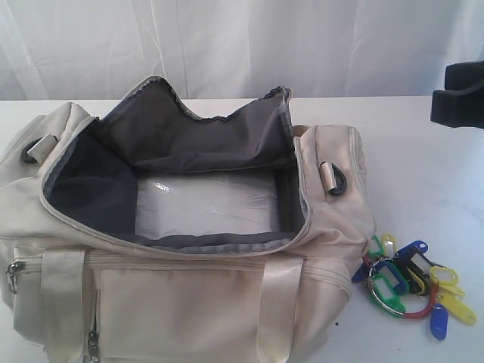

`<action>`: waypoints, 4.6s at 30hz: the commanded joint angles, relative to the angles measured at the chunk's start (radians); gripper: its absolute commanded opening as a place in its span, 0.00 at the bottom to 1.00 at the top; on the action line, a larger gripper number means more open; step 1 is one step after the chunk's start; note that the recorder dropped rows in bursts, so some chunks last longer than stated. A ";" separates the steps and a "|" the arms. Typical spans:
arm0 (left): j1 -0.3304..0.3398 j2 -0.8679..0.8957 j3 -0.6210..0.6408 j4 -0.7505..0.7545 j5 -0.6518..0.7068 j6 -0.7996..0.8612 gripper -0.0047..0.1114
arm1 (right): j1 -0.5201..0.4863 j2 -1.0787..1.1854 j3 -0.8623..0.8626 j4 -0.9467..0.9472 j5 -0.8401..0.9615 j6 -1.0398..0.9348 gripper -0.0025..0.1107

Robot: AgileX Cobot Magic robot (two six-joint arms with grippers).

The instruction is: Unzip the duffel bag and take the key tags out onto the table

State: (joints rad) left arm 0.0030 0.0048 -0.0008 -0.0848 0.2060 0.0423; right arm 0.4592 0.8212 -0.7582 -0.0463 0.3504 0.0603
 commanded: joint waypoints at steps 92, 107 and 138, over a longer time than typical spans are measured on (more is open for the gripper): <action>-0.005 -0.005 0.001 0.040 -0.003 -0.008 0.04 | -0.250 -0.821 0.758 0.059 -0.015 0.000 0.02; -0.005 -0.005 0.001 0.033 -0.003 -0.021 0.04 | -0.250 -0.821 0.758 0.057 -0.015 0.000 0.02; -0.005 -0.005 0.001 -0.011 -0.003 -0.018 0.04 | -0.250 -0.821 0.758 0.057 -0.015 0.000 0.02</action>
State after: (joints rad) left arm 0.0030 0.0048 -0.0008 -0.0847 0.2060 0.0292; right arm 0.2151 0.0066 -0.0040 0.0095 0.3406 0.0603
